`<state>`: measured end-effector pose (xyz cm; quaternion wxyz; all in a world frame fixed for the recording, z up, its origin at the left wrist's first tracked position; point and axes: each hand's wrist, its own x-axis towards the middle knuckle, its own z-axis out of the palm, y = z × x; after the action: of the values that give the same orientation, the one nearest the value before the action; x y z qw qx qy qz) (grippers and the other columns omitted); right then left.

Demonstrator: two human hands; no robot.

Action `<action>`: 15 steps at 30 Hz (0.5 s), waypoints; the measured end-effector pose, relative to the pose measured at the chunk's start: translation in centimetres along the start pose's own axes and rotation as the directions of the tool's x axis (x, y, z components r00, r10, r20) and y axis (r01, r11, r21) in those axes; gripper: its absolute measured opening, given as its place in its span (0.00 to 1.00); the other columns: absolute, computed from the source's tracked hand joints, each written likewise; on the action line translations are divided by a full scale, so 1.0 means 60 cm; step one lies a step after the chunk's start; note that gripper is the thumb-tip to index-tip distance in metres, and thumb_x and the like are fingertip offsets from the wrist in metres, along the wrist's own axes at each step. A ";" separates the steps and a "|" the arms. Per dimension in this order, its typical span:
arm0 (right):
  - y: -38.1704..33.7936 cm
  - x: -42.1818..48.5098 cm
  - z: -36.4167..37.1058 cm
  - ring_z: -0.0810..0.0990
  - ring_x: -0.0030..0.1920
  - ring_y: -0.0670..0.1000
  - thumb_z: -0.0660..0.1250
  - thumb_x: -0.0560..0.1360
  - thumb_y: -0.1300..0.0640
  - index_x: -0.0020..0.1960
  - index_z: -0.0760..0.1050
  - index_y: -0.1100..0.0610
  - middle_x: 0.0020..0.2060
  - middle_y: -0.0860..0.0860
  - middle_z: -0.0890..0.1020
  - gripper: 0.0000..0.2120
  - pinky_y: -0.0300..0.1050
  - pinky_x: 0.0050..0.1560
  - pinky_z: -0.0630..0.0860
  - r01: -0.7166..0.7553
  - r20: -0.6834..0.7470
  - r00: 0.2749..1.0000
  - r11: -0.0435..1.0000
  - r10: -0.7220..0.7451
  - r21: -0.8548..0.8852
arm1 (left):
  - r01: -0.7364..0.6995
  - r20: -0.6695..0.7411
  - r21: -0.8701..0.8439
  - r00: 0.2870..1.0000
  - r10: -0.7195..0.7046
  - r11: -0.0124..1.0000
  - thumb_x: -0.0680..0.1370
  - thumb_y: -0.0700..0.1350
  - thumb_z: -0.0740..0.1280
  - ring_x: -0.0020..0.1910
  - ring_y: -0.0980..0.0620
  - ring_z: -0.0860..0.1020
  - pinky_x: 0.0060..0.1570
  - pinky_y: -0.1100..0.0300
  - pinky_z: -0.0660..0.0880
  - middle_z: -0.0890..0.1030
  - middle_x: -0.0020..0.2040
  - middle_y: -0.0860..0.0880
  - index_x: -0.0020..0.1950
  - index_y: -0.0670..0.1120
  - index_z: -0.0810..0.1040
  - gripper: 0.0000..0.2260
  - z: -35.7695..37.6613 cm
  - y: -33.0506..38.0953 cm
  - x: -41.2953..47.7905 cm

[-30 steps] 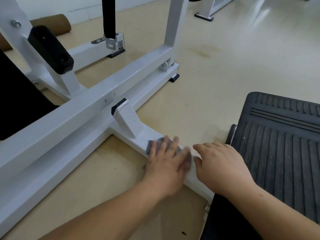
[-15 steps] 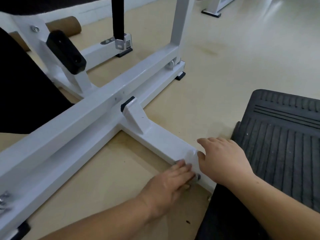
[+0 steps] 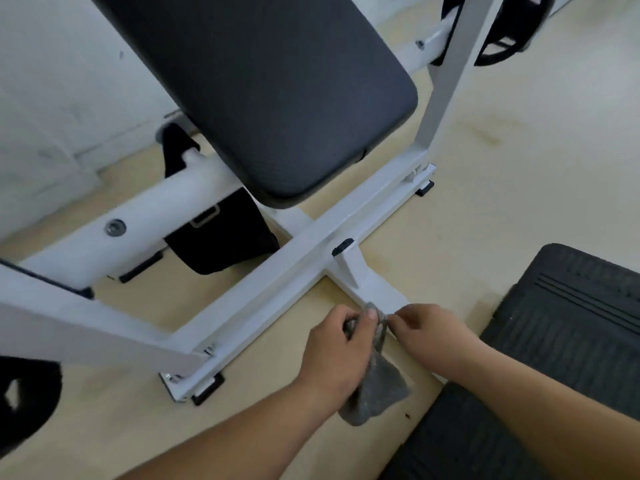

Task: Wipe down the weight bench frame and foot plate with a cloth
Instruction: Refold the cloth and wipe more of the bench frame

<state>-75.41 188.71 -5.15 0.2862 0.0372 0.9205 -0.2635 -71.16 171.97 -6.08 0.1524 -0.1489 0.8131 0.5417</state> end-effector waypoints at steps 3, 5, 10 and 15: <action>-0.085 -0.088 -0.068 0.81 0.41 0.46 0.61 0.81 0.52 0.41 0.79 0.51 0.37 0.46 0.83 0.12 0.45 0.44 0.78 -0.001 0.037 0.999 0.995 -0.003 0.103 | 0.024 -0.036 -0.023 0.999 -0.025 0.999 0.82 0.62 0.62 0.44 0.58 0.79 0.46 0.58 0.77 0.81 0.43 0.53 0.43 0.53 0.79 0.16 -0.048 0.091 -0.081; -0.145 -0.151 -0.119 0.79 0.37 0.47 0.60 0.80 0.56 0.39 0.77 0.53 0.35 0.48 0.82 0.13 0.42 0.38 0.75 0.014 0.073 0.997 0.989 -0.025 0.145 | 0.051 -0.082 -0.080 0.995 -0.057 0.996 0.82 0.61 0.62 0.44 0.57 0.79 0.45 0.61 0.74 0.81 0.43 0.51 0.40 0.53 0.80 0.18 -0.090 0.159 -0.134; -0.311 -0.317 -0.243 0.82 0.47 0.52 0.60 0.82 0.48 0.48 0.82 0.54 0.44 0.52 0.84 0.15 0.50 0.53 0.80 -0.037 0.170 0.985 0.952 -0.016 0.305 | 0.185 -0.135 -0.311 0.962 -0.236 0.932 0.83 0.60 0.63 0.43 0.61 0.83 0.43 0.64 0.79 0.85 0.41 0.56 0.43 0.53 0.85 0.17 -0.219 0.338 -0.276; -0.472 -0.476 -0.367 0.83 0.49 0.51 0.63 0.81 0.46 0.49 0.83 0.49 0.45 0.48 0.85 0.11 0.46 0.46 0.76 -0.042 0.172 0.984 0.885 -0.043 0.463 | 0.194 -0.214 -0.373 0.933 -0.288 0.907 0.82 0.63 0.62 0.48 0.59 0.82 0.50 0.59 0.81 0.84 0.46 0.56 0.50 0.55 0.83 0.16 -0.349 0.500 -0.409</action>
<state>-69.00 177.91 38.91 0.3495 0.0809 0.8014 -0.4787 -62.89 165.50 36.69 0.0802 -0.3444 0.6932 0.6280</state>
